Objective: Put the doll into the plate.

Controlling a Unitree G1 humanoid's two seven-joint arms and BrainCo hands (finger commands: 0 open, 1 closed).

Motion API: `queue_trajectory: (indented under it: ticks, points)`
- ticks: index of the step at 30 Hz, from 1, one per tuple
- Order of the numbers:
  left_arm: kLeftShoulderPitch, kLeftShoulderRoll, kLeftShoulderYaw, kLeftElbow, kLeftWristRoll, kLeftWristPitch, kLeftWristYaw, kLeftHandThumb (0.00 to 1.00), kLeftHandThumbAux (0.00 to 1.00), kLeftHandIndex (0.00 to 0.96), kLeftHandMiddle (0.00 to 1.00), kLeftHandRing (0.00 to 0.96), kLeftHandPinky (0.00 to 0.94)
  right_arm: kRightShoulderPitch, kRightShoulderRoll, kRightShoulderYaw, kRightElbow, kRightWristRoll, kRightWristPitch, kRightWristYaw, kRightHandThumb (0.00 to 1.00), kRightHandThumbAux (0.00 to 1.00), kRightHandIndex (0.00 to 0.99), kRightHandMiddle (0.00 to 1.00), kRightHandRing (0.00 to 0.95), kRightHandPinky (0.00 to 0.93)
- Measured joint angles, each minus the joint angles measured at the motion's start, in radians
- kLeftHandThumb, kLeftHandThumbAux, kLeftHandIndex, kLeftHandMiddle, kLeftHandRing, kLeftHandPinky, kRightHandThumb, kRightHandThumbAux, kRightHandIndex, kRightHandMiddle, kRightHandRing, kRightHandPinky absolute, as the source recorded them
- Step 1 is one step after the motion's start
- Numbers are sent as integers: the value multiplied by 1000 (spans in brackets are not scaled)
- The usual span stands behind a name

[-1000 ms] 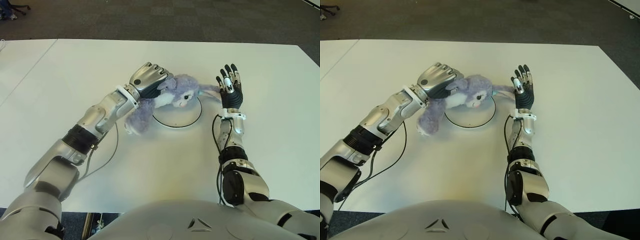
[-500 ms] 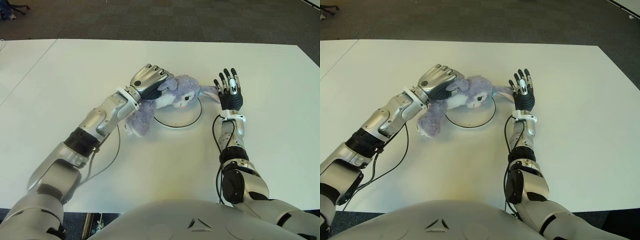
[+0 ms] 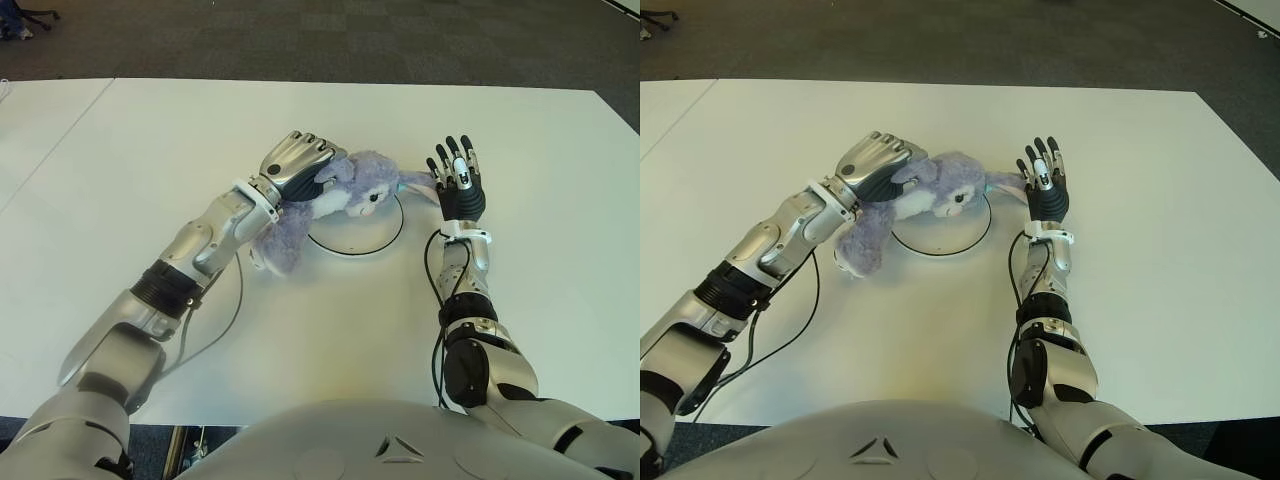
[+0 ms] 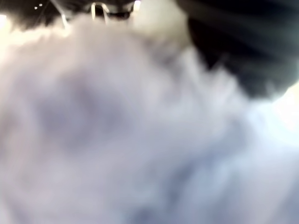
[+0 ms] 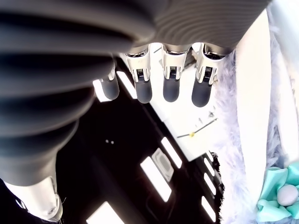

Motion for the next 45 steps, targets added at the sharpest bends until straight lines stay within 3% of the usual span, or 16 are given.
queue_trajectory:
  ticks: [15, 25, 38, 45]
  points:
    - [22, -18, 23, 0, -1, -5, 0, 734, 699, 440, 850, 855, 872, 0, 0, 0, 0, 0, 0, 16, 142, 666, 26, 96, 79, 109]
    - [76, -55, 28, -12, -30, -16, 2, 732, 699, 440, 831, 839, 852, 0, 0, -7, 0, 1, 7, 41, 117, 629, 16, 86, 67, 86]
    - [168, -128, 21, -56, -38, -48, 26, 716, 700, 438, 875, 885, 896, 0, 0, -21, 0, -1, 7, 58, 142, 644, 11, 88, 78, 129]
    - [195, -147, 23, -61, -72, -82, 29, 719, 695, 439, 822, 842, 845, 0, 1, -23, 0, -2, 7, 58, 170, 699, 26, 87, 89, 159]
